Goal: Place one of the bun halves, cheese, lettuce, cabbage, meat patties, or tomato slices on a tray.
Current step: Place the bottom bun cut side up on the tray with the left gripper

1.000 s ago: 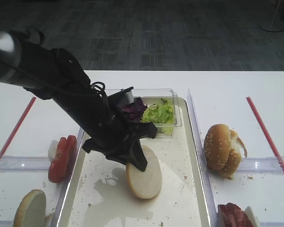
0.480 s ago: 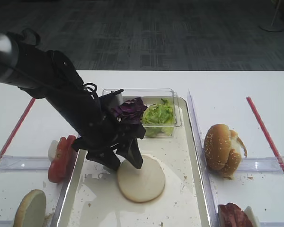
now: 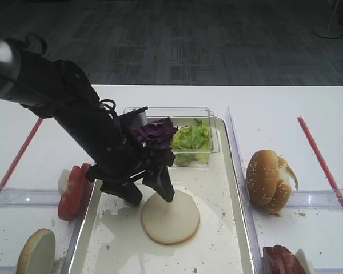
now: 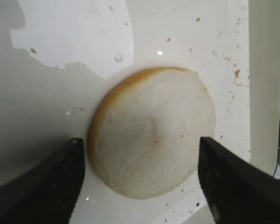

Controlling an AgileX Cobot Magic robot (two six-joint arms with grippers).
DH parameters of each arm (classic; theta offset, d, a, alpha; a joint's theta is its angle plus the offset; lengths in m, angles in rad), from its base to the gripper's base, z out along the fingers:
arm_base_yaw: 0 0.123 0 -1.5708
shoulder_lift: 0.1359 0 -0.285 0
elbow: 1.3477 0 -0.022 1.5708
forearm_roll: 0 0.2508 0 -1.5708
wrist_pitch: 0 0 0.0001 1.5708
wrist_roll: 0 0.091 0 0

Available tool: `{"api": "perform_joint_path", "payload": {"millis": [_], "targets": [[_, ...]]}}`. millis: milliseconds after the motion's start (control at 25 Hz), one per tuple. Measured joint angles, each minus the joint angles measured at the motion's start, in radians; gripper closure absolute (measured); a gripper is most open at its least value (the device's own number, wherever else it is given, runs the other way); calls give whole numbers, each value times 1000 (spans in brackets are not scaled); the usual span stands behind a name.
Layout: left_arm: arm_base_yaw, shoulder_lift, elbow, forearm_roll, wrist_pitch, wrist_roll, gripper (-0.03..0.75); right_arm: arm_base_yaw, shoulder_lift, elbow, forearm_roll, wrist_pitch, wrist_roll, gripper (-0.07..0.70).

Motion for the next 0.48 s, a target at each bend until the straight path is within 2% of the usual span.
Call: {"api": "perform_joint_path", "payload": {"millis": [240, 480], "targets": [[0, -93, -10, 2, 1, 0, 243, 0, 0, 0, 0, 0, 0, -67], [0, -219, -20, 3, 31, -19, 243, 0, 0, 0, 0, 0, 0, -67]]}}
